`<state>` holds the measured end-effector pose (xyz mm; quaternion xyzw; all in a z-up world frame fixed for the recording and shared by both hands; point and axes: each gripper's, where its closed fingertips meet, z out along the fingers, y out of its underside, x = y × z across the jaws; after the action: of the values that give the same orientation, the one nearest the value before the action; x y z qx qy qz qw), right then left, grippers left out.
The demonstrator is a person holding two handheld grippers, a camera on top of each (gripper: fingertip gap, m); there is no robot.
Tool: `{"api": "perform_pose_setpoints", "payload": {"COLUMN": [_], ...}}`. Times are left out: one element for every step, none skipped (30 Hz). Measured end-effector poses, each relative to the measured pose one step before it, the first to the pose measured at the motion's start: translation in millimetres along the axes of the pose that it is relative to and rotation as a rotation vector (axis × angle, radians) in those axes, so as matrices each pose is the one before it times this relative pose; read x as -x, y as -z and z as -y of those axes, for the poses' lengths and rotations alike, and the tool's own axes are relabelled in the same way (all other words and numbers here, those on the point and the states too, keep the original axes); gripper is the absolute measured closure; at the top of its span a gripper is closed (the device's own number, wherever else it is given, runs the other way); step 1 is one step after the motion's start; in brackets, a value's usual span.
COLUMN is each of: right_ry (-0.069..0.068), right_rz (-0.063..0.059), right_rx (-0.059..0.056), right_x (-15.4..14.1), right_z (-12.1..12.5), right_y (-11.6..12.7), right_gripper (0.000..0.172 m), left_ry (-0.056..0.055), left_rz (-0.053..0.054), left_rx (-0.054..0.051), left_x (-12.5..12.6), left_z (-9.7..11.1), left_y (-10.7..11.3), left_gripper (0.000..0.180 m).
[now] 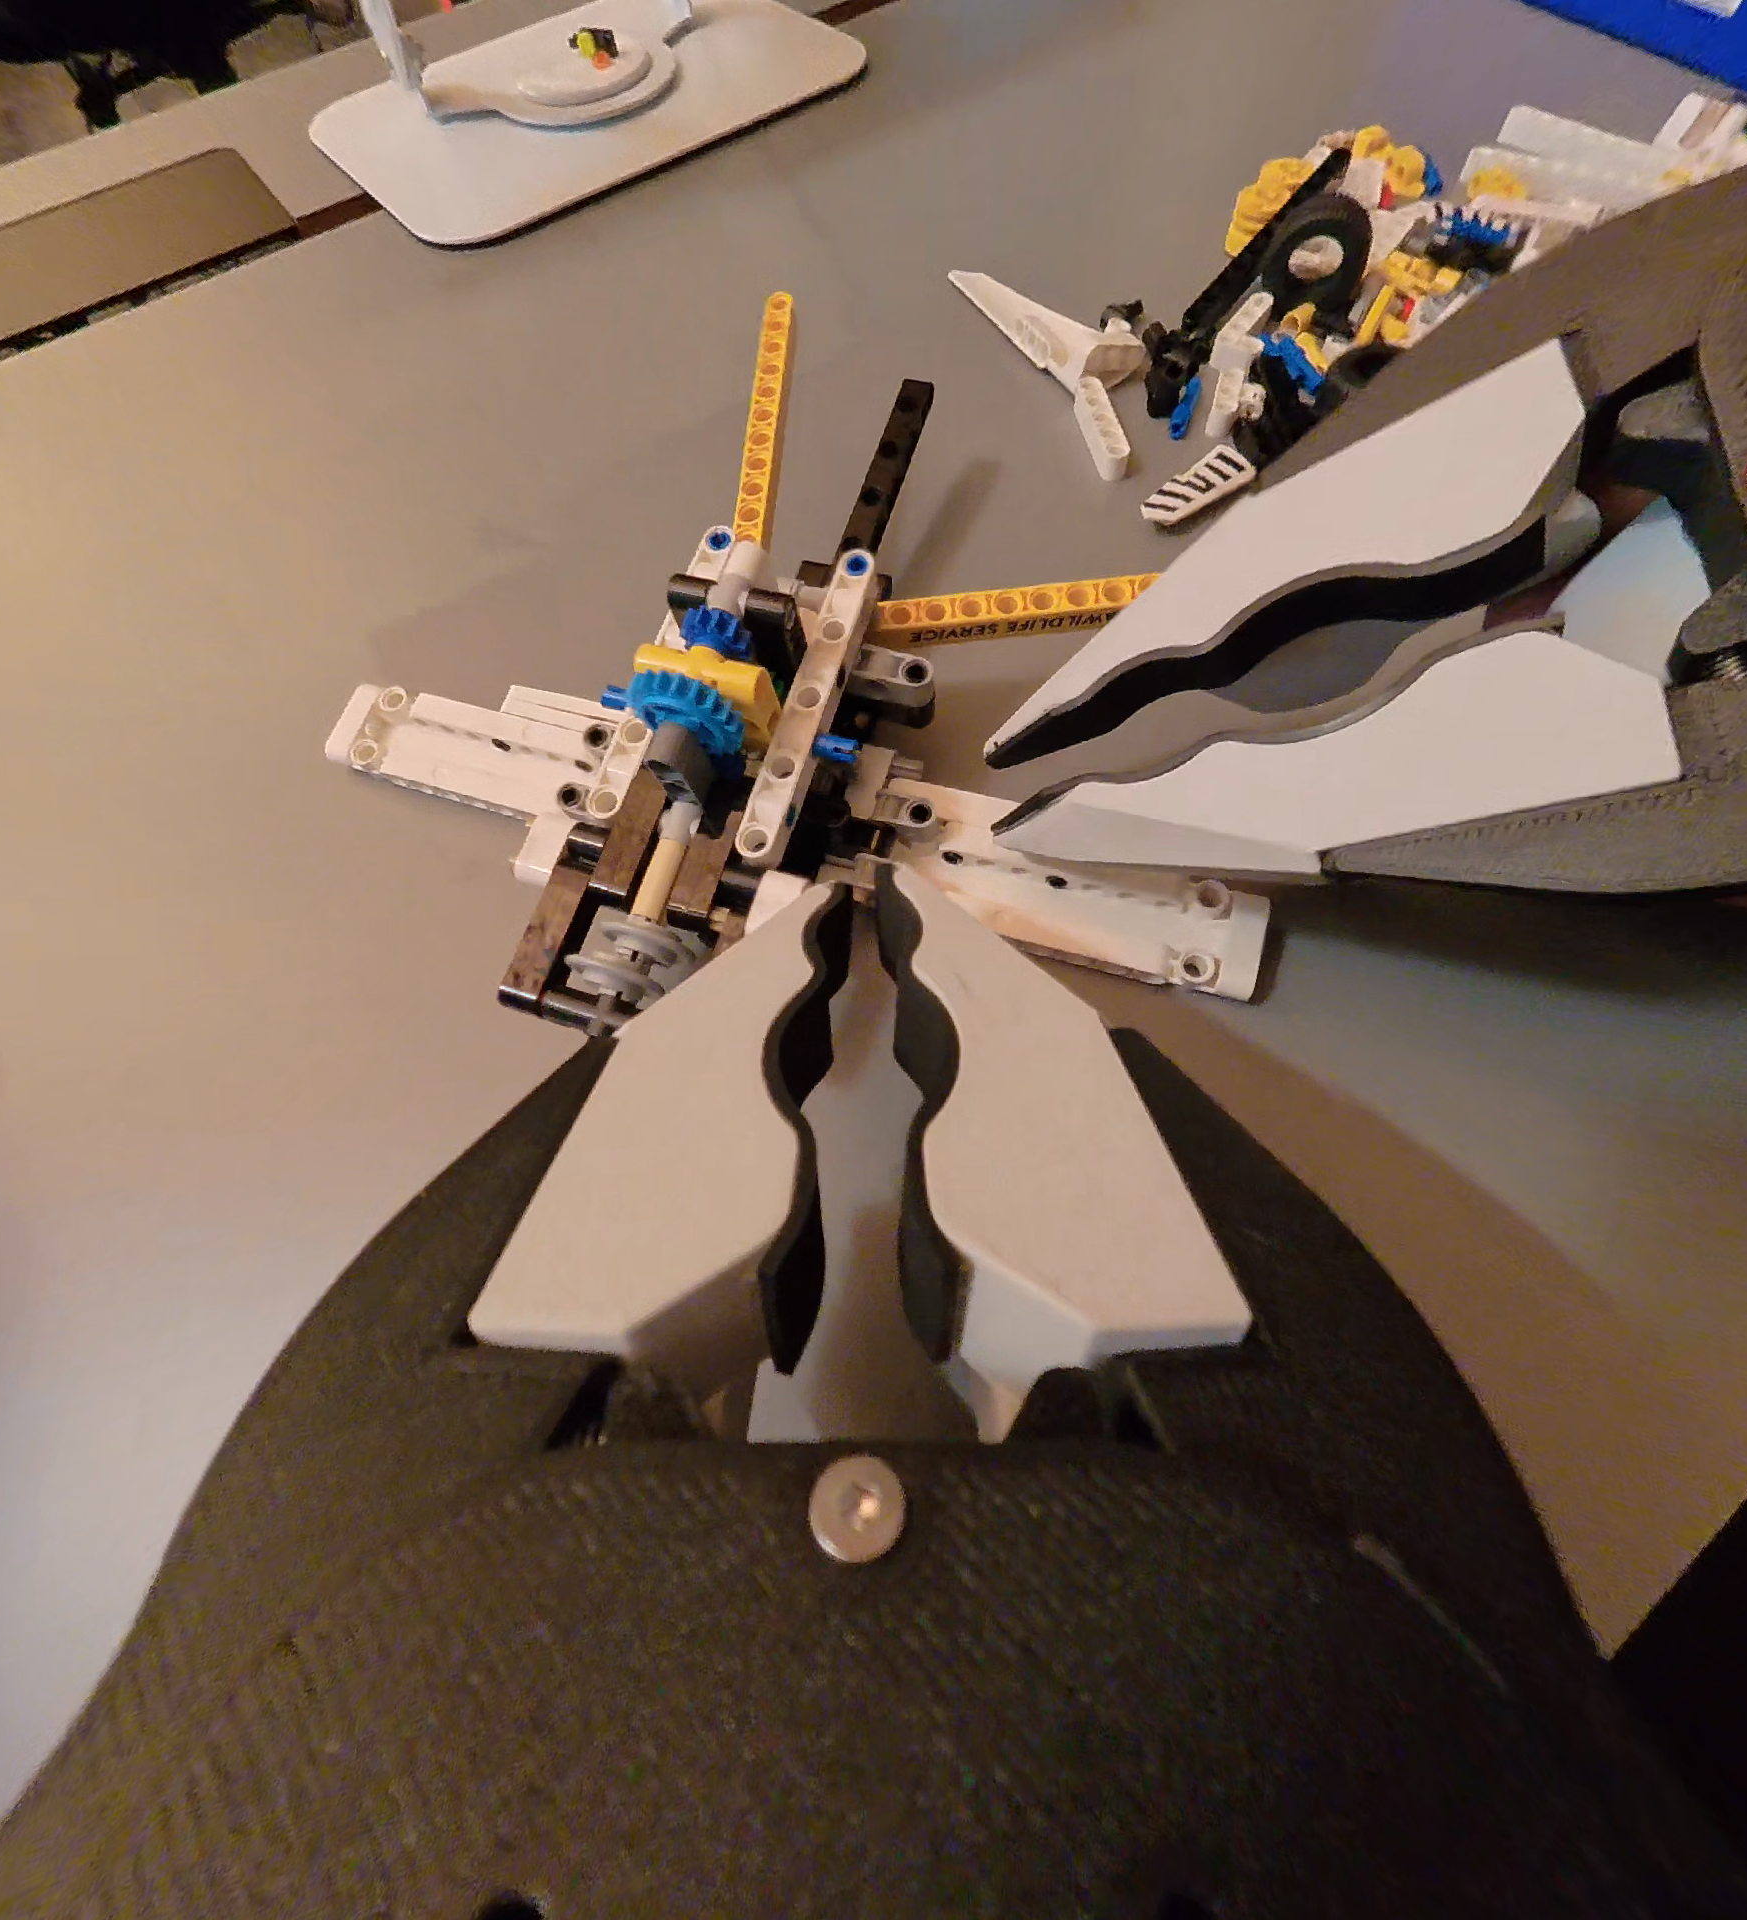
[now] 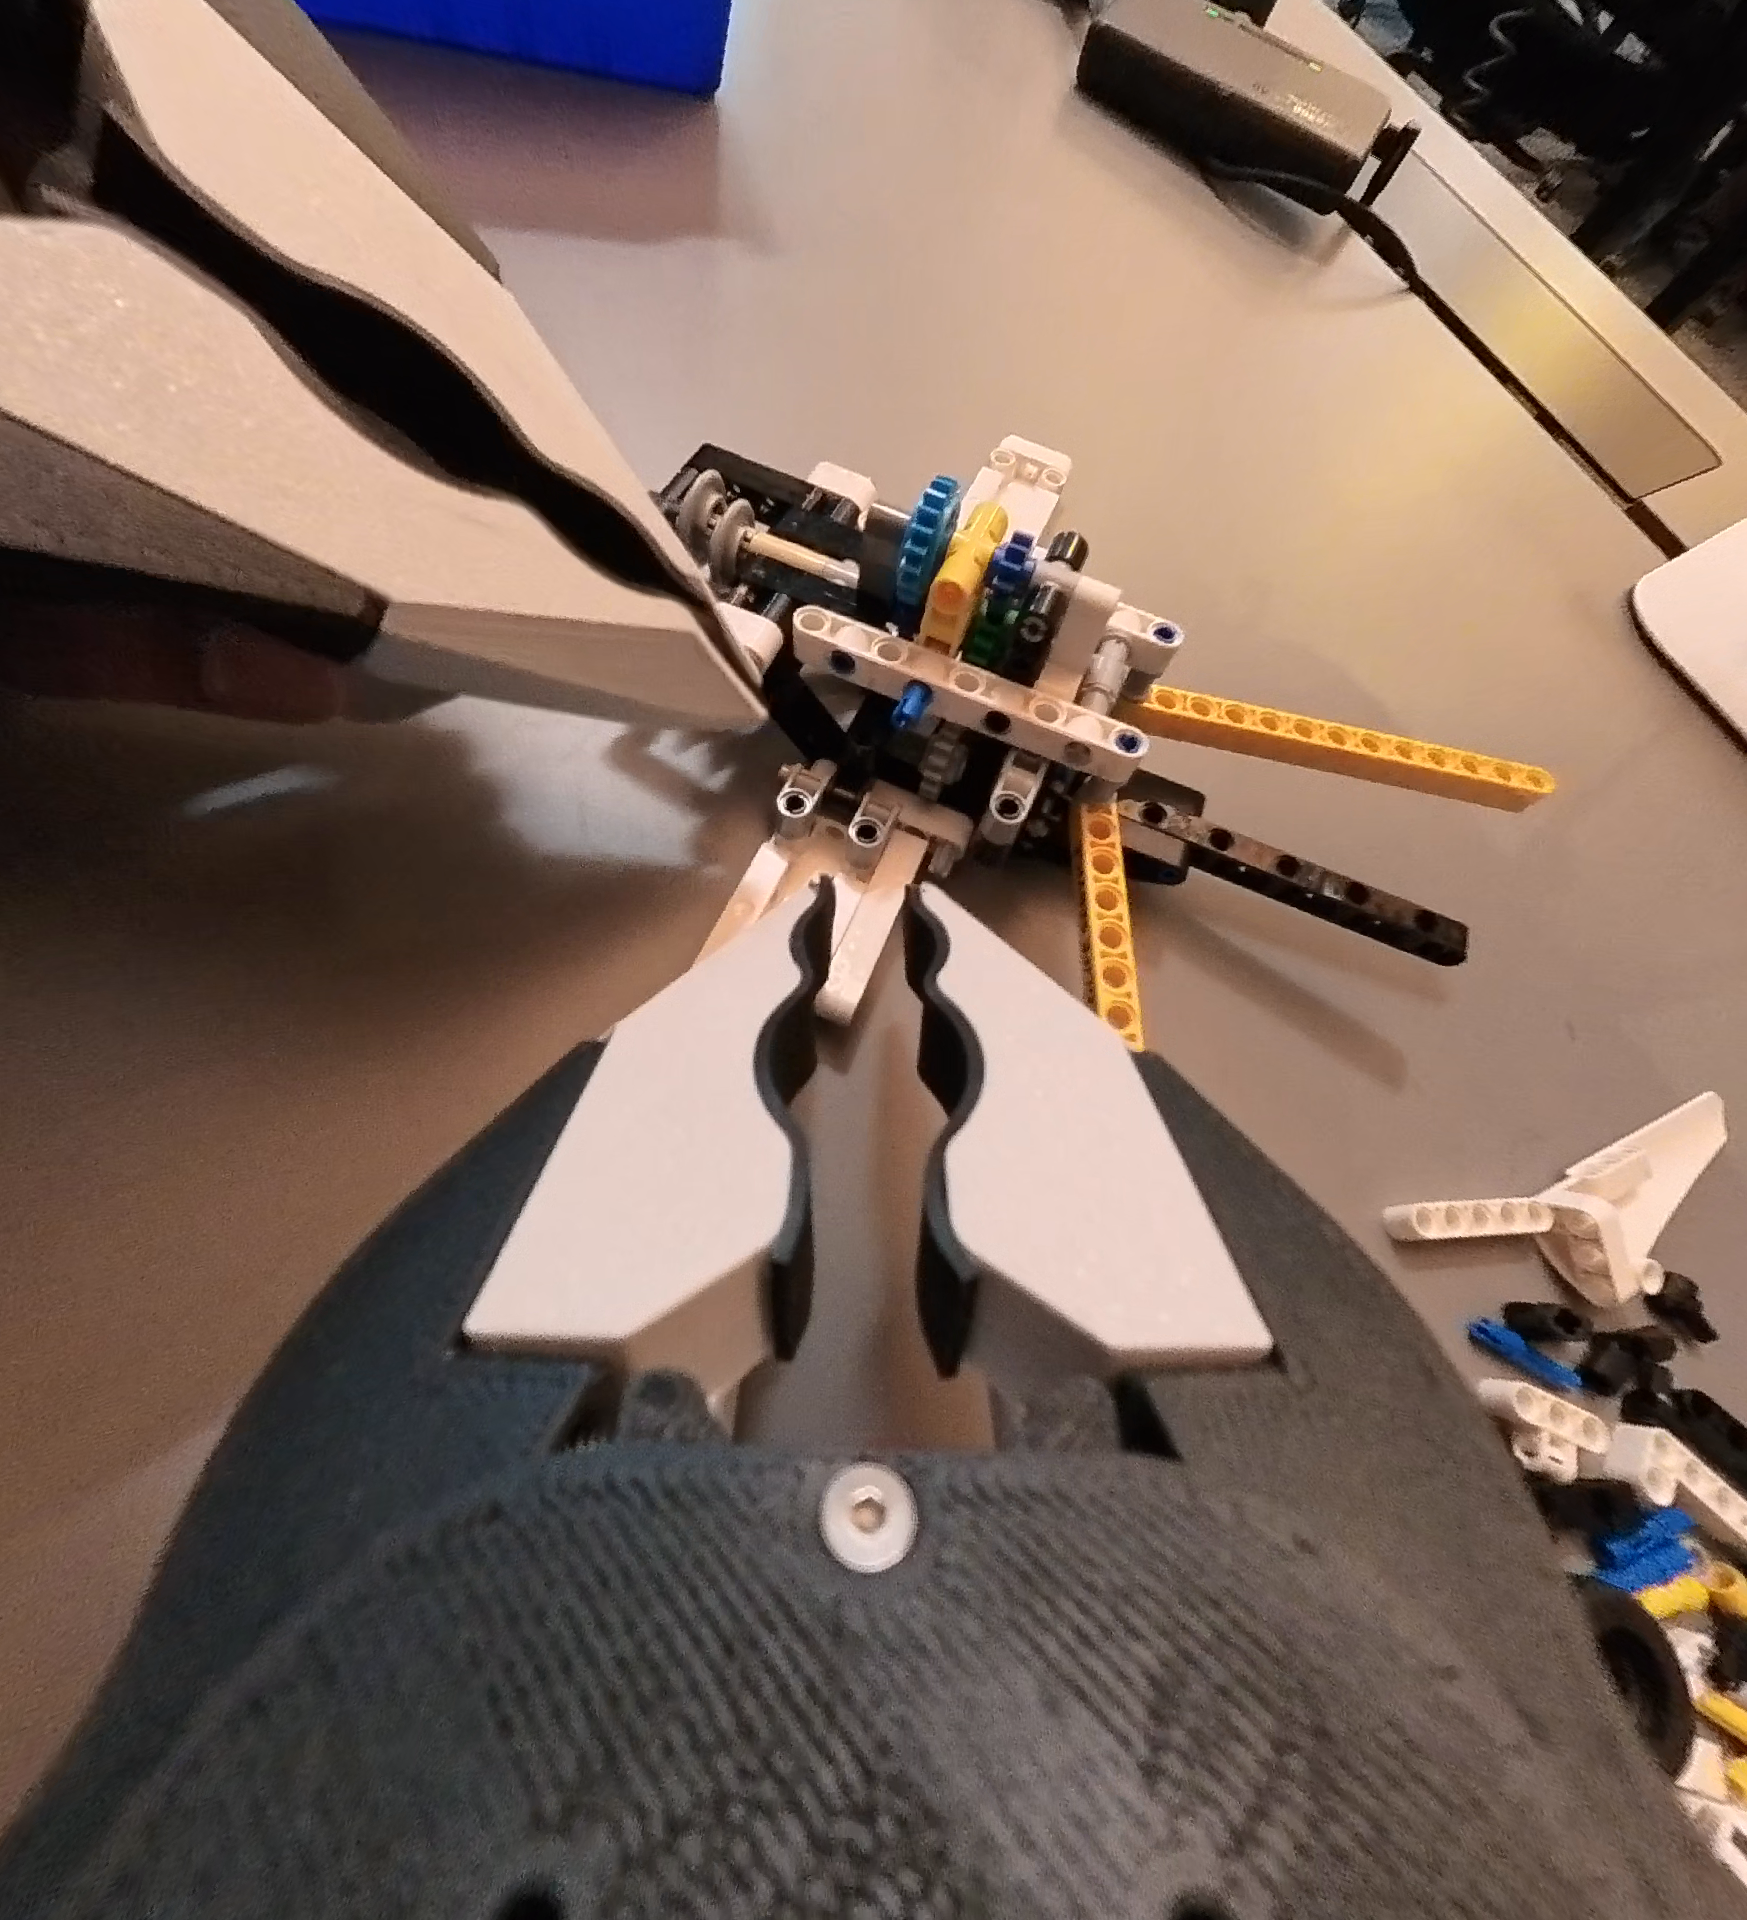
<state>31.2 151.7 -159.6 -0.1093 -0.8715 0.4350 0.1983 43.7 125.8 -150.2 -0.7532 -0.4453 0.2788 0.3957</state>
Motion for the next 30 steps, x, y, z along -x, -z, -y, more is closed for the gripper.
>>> {"api": "perform_pose_setpoints", "payload": {"right_ry": [-0.0022, -0.0014, -0.0008, -0.0002, 0.0001, 0.0003, 0.0002, -0.0002, -0.0010, -0.0019, -0.0021, -0.0017, -0.0011, -0.0008, -0.0007, -0.0012, -0.0037, -0.0088, -0.0147, -0.0222, -0.0297, -0.0318, -0.0294, -0.0224, -0.0120, 0.0005, 0.0136, 0.0238, 0.0263, 0.0213], "right_rz": [0.0023, 0.0016, 0.0013, 0.0020, 0.0014, 0.0009, 0.0007, -0.0001, -0.0006, 0.0001, 0.0005, -0.0001, -0.0009, -0.0014, -0.0011, 0.0009, 0.0021, -0.0015, -0.0094, -0.0180, -0.0188, -0.0086, 0.0034, 0.0100, 0.0078, 0.0020, -0.0063, -0.0169, -0.0223, -0.0150], "right_rx": [-0.0004, 0.0000, 0.0005, 0.0012, 0.0022, 0.0023, 0.0016, 0.0014, 0.0012, 0.0005, -0.0005, -0.0014, -0.0022, -0.0019, -0.0013, -0.0020, -0.0073, -0.0187, -0.0358, -0.0474, -0.0425, -0.0240, -0.0019, 0.0120, 0.0133, 0.0053, -0.0089, -0.0211, -0.0202, -0.0046], "right_x": [0.01, 0.02, 0.06, 0.30, 0.20, 0.17, 0.15, 0.05, -0.09, -0.21, -0.12, -0.22, -0.34, -0.39, -0.25, 0.05, -0.11, -1.02, -2.62, -4.17, -4.82, -3.33, -1.15, 0.63, 1.52, 1.99, 1.68, 0.89, 0.05, 0.33], "right_z": [0.03, 0.08, -0.06, -0.13, -0.22, -0.30, -0.20, -0.10, -0.13, -0.06, 0.09, 0.22, 0.50, 0.29, 0.20, 0.26, 0.89, 2.20, 4.14, 5.16, 3.73, 0.96, -2.34, -4.08, -4.05, -2.40, 0.02, 2.24, 2.58, 0.58], "right_y": [-0.01, -0.07, -0.05, -0.15, -0.33, -0.21, -0.25, -0.21, -0.20, -0.13, -0.04, -0.10, -0.01, -0.09, -0.01, 0.18, 0.86, 2.08, 4.31, 6.41, 7.42, 7.11, 6.38, 5.34, 4.42, 3.75, 3.40, 2.90, 2.02, 0.15], "right_gripper": [0.160, 0.160, 0.160, 0.160, 0.160, 0.160, 0.160, 0.160, 0.160, 0.160, 0.160, 0.160, 0.160, 0.160, 0.160, 0.160, 0.160, 0.160, 0.157, 0.152, 0.148, 0.145, 0.143, 0.141, 0.140, 0.140, 0.143, 0.148, 0.154, 0.159], "left_ry": [-0.0196, -0.0218, -0.0207, -0.0183, -0.0126, -0.0069, -0.0018, 0.0006, 0.0042, 0.0082, 0.0059, 0.0040, 0.0029, 0.0004, -0.0020, -0.0041, -0.0047, -0.0043, -0.0032, -0.0015, 0.0013, 0.0057, 0.0102, 0.0134, 0.0137, 0.0095, -0.0015, -0.0142, -0.0194, -0.0221], "left_rz": [0.0048, 0.0071, 0.0080, 0.0061, 0.0031, -0.0010, -0.0074, -0.0160, -0.0149, -0.0094, -0.0113, -0.0055, -0.0011, -0.0014, 0.0018, 0.0046, 0.0051, 0.0046, 0.0031, -0.0007, -0.0034, -0.0039, -0.0054, -0.0075, -0.0061, -0.0031, 0.0070, 0.0144, 0.0078, 0.0038], "left_rx": [0.0110, 0.0107, 0.0086, 0.0098, 0.0051, -0.0009, -0.0044, -0.0054, -0.0019, -0.0007, 0.0019, 0.0053, 0.0068, 0.0062, 0.0027, -0.0010, -0.0034, -0.0052, -0.0056, -0.0059, -0.0064, -0.0063, -0.0054, -0.0049, -0.0044, -0.0050, -0.0028, 0.0039, 0.0094, 0.0146], "left_x": [-1.58, -1.51, -1.43, -1.43, -1.35, -1.15, -1.60, -2.50, -1.91, -0.82, -1.08, -0.25, 0.21, -0.15, 0.03, 0.03, 0.12, 0.08, 0.01, -0.23, -0.29, 0.18, 0.41, 0.53, 0.82, 0.82, 1.44, 1.28, -0.86, -1.91], "left_z": [-1.28, -1.06, -0.74, -0.82, -0.11, 0.70, 1.25, 1.36, 0.78, 0.67, 0.20, -0.44, -0.70, -0.63, -0.35, 0.13, 0.38, 0.63, 0.62, 0.68, 0.77, 0.72, 0.60, 0.53, 0.52, 0.70, 0.43, -0.36, -1.06, -1.67], "left_y": [-1.19, -1.25, -1.25, -1.40, -1.04, -0.64, -0.49, -0.28, -0.45, -0.60, -0.72, -0.92, -0.87, -0.60, -0.31, 0.12, 0.43, 0.48, 0.69, 0.56, 0.74, 0.62, 0.54, 0.48, 0.49, 0.29, 0.07, -0.63, -1.11, -1.54], "left_gripper": [0.177, 0.175, 0.174, 0.172, 0.170, 0.168, 0.168, 0.169, 0.170, 0.170, 0.170, 0.170, 0.170, 0.169, 0.169, 0.168, 0.168, 0.167, 0.167, 0.166, 0.165, 0.164, 0.163, 0.163, 0.162, 0.162, 0.162, 0.162, 0.162, 0.162]}}
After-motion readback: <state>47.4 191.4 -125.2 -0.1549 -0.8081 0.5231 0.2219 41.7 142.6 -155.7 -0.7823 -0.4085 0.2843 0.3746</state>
